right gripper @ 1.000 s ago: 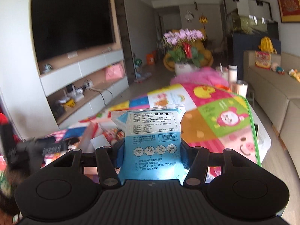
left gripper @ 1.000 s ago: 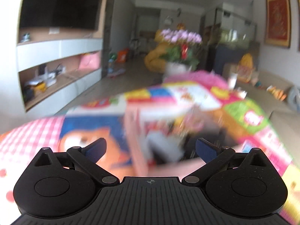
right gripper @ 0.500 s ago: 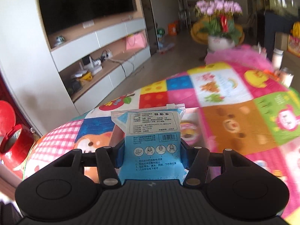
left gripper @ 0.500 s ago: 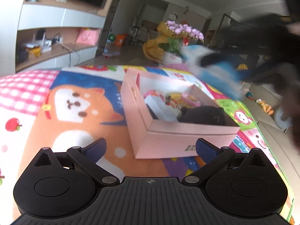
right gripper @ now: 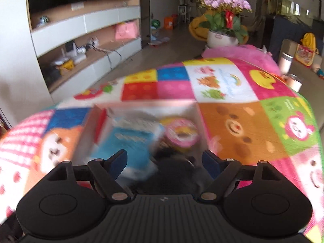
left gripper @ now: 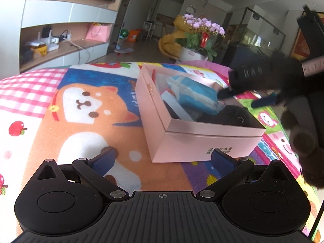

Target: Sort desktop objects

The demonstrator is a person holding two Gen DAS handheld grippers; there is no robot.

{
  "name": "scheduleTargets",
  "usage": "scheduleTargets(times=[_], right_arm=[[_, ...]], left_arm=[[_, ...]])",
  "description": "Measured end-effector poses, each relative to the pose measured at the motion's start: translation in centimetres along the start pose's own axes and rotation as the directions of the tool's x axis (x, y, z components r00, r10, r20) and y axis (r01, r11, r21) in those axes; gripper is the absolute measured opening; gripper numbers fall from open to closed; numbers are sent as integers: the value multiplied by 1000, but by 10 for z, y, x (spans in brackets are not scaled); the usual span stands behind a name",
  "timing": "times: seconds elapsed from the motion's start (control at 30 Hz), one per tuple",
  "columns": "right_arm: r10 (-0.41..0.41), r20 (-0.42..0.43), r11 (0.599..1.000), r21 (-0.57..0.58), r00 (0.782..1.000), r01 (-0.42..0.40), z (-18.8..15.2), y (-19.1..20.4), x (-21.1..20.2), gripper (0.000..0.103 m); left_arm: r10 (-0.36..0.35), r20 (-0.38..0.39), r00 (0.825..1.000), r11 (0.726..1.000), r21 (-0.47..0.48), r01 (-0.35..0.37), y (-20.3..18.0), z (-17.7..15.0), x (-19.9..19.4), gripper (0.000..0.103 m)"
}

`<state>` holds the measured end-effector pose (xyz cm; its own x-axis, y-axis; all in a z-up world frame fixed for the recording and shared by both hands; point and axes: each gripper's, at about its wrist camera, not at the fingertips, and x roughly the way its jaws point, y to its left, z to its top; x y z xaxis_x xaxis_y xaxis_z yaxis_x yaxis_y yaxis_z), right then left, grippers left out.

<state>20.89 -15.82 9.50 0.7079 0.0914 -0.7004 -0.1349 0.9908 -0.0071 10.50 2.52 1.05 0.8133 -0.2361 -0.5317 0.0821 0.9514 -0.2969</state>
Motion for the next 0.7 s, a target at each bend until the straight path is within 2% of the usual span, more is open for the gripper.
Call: scheduleTargets(times=[0.07, 0.1, 0.13, 0.23, 0.4, 0.53, 0.6, 0.63, 0.7], right_arm=[[-10, -35, 1000, 10, 999, 11, -7, -7, 4, 80], [-10, -48, 1000, 16, 999, 10, -9, -9, 7, 74], [-2, -64, 1000, 24, 998, 4, -11, -11, 9, 72], [82, -106, 995, 67, 991, -75, -12, -11, 10, 68], [135, 9, 990, 41, 991, -135, -1, 4, -13, 68], [102, 45, 994, 24, 994, -103, 15, 20, -5, 65], [45, 78, 999, -17, 996, -44, 23, 33, 8, 55], [19, 85, 999, -34, 996, -16, 26, 39, 16, 53], [14, 41, 1000, -28, 999, -13, 31, 44, 36, 39]], left_arm=[[-1, -4, 1000, 1000, 3, 1, 0, -1, 1, 103], [-1, -8, 1000, 1000, 4, 1, 0, -1, 2, 103], [-1, -13, 1000, 1000, 4, 1, 0, -1, 3, 103], [-1, -29, 1000, 1000, 0, 1, 1, -2, 6, 103], [-7, -35, 999, 1000, 1, 7, 0, -3, 5, 103], [-11, -39, 999, 1000, 6, 11, -1, -4, 6, 103], [-12, -41, 999, 1000, 6, 12, -1, -4, 6, 103], [-12, -41, 999, 1000, 5, 12, -1, -4, 6, 103], [-13, -41, 999, 1000, -3, 13, 1, -3, 6, 103]])
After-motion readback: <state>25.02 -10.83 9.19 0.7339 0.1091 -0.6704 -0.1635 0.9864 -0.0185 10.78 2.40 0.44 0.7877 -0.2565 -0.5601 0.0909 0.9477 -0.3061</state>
